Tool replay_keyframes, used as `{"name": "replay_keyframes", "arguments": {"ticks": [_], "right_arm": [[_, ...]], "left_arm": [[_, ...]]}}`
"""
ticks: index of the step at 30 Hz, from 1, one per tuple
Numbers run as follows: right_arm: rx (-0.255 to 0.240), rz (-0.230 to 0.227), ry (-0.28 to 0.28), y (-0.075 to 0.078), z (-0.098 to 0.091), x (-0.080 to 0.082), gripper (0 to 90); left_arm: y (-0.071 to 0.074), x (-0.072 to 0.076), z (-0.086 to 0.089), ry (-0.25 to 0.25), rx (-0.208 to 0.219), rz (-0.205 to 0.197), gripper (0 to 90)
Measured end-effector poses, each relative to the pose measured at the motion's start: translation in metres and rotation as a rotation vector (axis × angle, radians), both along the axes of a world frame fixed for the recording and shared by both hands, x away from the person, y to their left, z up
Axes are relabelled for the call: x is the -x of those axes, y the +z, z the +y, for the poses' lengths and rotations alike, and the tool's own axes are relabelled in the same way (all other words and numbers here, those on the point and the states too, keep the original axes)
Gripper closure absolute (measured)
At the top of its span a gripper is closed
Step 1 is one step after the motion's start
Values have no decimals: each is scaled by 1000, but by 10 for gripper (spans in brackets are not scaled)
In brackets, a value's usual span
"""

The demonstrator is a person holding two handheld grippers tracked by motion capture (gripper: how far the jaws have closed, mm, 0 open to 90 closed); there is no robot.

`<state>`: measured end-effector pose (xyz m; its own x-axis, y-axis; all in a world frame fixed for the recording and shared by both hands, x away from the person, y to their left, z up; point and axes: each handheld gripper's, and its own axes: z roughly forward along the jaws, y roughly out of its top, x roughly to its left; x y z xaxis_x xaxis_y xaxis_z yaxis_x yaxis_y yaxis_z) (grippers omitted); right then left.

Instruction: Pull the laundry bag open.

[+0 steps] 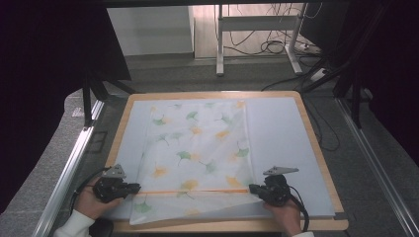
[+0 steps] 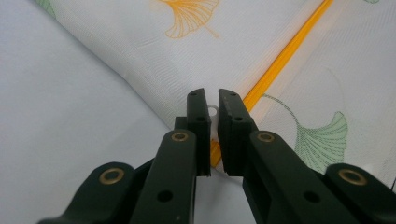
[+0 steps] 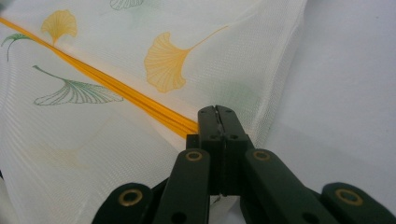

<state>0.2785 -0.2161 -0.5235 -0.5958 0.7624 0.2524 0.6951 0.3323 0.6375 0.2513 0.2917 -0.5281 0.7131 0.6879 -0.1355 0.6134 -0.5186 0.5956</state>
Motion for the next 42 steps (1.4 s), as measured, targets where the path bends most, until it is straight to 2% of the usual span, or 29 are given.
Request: {"name": "replay_keyframes", "arguments": {"ticks": [6,12,13,16,18,21,24,26,29,31,35,42], "right_arm": [[6,1,2,0,0,0,897],[7,-6,-1,0,1,1,896],[8,-7,-1,0,1,1,897],[12,-10,3,1,1,1,896],[14,-13,1,1,2,1,895],[19,-18,6,1,2,1,895],[23,-20,13,2,2,1,895],[22,-28,20,4,2,2,895],[17,-48,28,7,0,3,895],[3,-78,21,12,-2,4,895],[-2,-113,11,16,-7,4,894],[9,-194,-36,24,-21,-4,893]], "left_arm": [[-2,-2,1,6,26,10,846],[-3,-2,0,10,32,-14,815],[-2,-1,0,22,44,-27,793],[0,-2,2,63,73,-62,645],[2,-2,3,72,91,-78,600],[6,-1,3,113,94,-133,521],[8,-3,5,130,119,-148,469],[8,-4,6,147,119,-155,413],[9,-6,10,170,120,-174,379],[9,-7,12,186,121,-186,351],[8,-10,14,208,102,-202,332],[5,-23,22,260,94,-224,318]]}}
